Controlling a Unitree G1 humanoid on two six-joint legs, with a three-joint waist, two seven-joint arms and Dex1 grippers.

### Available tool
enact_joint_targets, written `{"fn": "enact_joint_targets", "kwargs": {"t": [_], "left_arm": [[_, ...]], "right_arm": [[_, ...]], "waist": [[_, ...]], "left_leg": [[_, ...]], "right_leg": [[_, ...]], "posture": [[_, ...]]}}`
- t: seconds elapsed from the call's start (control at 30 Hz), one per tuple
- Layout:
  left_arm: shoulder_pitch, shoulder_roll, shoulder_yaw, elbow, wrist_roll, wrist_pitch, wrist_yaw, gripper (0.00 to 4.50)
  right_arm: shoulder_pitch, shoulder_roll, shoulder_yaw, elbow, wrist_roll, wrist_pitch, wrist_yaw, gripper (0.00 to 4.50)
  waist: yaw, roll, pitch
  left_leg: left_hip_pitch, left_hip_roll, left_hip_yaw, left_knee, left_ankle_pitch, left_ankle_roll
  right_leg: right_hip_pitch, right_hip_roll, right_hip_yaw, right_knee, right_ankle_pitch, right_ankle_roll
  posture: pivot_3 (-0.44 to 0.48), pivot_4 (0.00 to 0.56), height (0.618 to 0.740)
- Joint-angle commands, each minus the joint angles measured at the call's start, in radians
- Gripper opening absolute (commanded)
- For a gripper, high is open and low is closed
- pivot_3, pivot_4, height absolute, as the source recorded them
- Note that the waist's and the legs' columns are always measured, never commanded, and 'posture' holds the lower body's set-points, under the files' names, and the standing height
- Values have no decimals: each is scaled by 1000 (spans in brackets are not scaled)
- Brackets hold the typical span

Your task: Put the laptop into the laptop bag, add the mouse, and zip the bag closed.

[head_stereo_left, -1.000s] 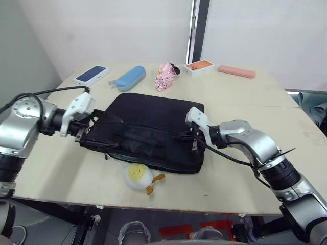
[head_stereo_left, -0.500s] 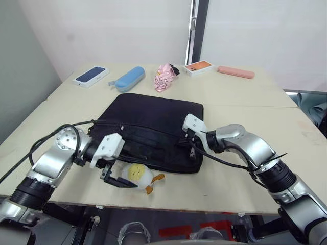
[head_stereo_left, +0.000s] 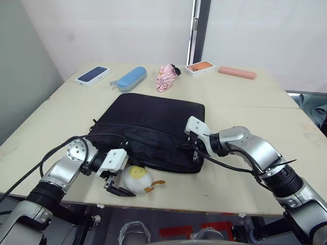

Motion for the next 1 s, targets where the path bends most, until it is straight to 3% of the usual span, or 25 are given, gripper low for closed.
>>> {"fn": "enact_joint_targets", "kwargs": {"t": [0.03,0.23,0.57,0.73,1.0], "left_arm": [[-25,-50,14,12,-35,-8,-24,3087],[-32,-78,7,-31,-32,9,-13,880],[-89,-139,-3,-106,-23,6,17,880],[-104,-157,-13,-106,-9,-2,12,880],[-154,-258,-60,-84,15,0,37,880]], "right_arm": [[21,-18,-3,-21,-6,24,-7,0],[30,-26,-2,-38,-4,34,-12,0],[42,-36,5,-51,-1,50,-17,0],[41,-66,74,-26,-57,48,-19,0],[41,-61,97,-23,-71,48,-10,0]], "waist": [[1,0,0],[1,0,0],[6,0,0],[2,0,0],[6,0,-3]], "left_leg": [[0,0,0,0,0,0],[0,0,0,0,0,0],[0,0,0,0,0,0],[0,0,0,0,0,0],[3,0,0,2,0,1]], "right_leg": [[0,0,0,0,0,0],[0,0,0,0,0,0],[0,0,0,0,0,0],[1,0,0,0,0,0],[4,-1,0,0,0,0]], "posture": [[0,150,740],[0,150,740],[0,150,740],[0,150,740],[0,150,740]]}}
